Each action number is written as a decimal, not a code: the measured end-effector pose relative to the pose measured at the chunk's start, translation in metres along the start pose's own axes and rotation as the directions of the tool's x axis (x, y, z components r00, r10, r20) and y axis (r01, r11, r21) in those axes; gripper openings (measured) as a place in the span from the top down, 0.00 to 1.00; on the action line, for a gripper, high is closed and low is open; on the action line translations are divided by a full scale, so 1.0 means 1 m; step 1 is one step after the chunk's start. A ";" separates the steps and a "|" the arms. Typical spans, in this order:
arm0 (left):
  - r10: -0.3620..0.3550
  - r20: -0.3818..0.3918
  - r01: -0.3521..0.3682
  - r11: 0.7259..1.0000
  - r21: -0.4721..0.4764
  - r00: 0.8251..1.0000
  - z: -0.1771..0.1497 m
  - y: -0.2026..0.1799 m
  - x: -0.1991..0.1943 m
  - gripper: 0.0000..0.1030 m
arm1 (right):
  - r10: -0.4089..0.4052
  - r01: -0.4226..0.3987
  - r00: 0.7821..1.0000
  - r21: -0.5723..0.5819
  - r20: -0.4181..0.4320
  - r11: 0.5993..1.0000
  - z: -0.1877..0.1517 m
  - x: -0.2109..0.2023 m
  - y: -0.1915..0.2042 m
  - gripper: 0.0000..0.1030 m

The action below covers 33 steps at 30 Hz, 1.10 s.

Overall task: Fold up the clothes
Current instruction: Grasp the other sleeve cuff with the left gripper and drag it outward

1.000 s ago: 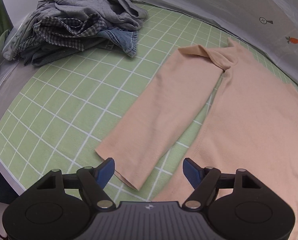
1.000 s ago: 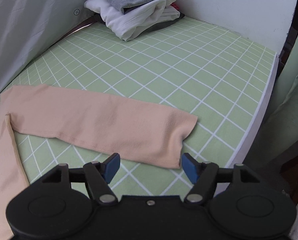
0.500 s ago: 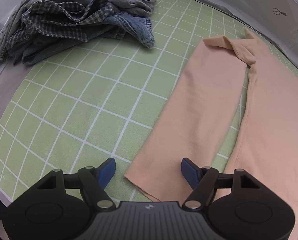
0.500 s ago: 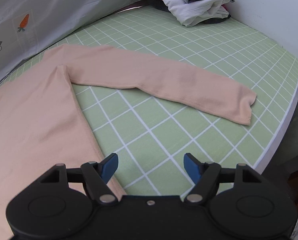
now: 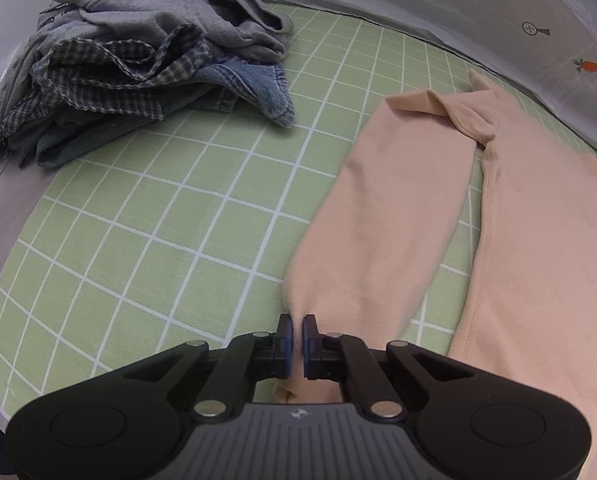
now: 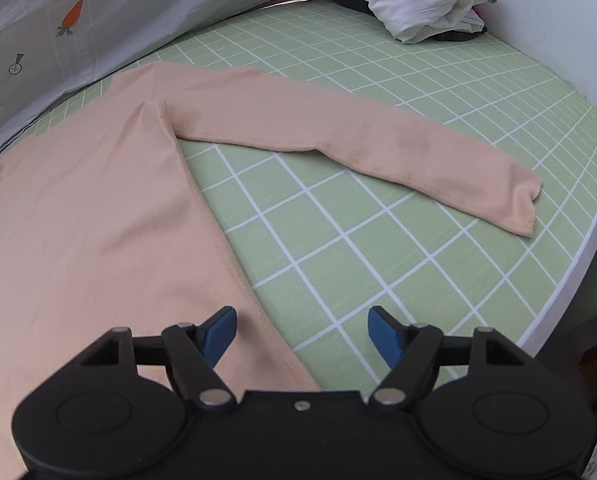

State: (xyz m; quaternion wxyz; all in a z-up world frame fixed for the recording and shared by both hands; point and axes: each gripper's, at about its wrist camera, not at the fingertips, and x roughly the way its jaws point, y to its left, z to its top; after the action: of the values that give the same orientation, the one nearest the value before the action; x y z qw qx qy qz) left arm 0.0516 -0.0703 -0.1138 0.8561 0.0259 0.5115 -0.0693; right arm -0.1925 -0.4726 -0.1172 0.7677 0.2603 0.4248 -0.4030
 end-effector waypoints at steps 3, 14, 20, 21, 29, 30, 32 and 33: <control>0.074 0.096 -0.077 0.997 0.030 0.993 0.018 0.008 -0.013 0.95 | 0.005 -0.005 1.000 0.007 -0.001 1.000 0.001 0.001 -0.002 0.29; 0.145 0.322 -0.269 0.882 0.386 0.935 -0.030 -0.036 -0.029 0.94 | 0.006 -0.007 1.000 -0.003 -0.027 1.000 -0.002 0.004 -0.010 0.28; 0.092 0.202 -0.159 0.923 0.351 0.975 -0.046 -0.030 -0.016 0.94 | 0.007 -0.007 1.000 -0.049 -0.005 0.999 0.004 0.001 -0.005 0.28; 0.094 0.204 -0.161 0.925 0.344 0.974 -0.045 -0.029 -0.016 0.94 | 0.006 -0.006 1.000 -0.063 -0.001 0.998 0.006 0.000 -0.003 0.28; 0.091 0.188 -0.129 0.971 0.203 0.978 -0.029 -0.008 -0.023 0.94 | 0.096 -0.086 0.994 -0.174 0.051 0.981 0.032 -0.004 0.043 0.26; 0.082 0.179 -0.112 0.980 0.164 0.980 -0.024 -0.002 -0.023 0.94 | 0.127 -0.117 0.991 -0.166 0.047 0.979 0.036 -0.003 0.052 0.26; 0.056 0.162 -0.069 0.995 0.075 0.985 -0.014 0.010 -0.023 0.94 | 0.207 -0.203 0.978 -0.121 0.024 0.972 0.044 0.002 0.075 0.25; 0.043 0.154 -0.048 0.998 0.030 0.987 -0.009 0.017 -0.023 0.94 | 0.249 -0.248 0.969 -0.079 0.004 0.966 0.047 0.005 0.086 0.25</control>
State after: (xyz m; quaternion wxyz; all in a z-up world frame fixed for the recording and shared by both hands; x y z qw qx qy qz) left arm 0.0354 -0.0507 -0.0983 0.8936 0.0467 0.4424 -0.0600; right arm -0.0978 -0.4633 -0.0924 0.8247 0.2783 0.3988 -0.2886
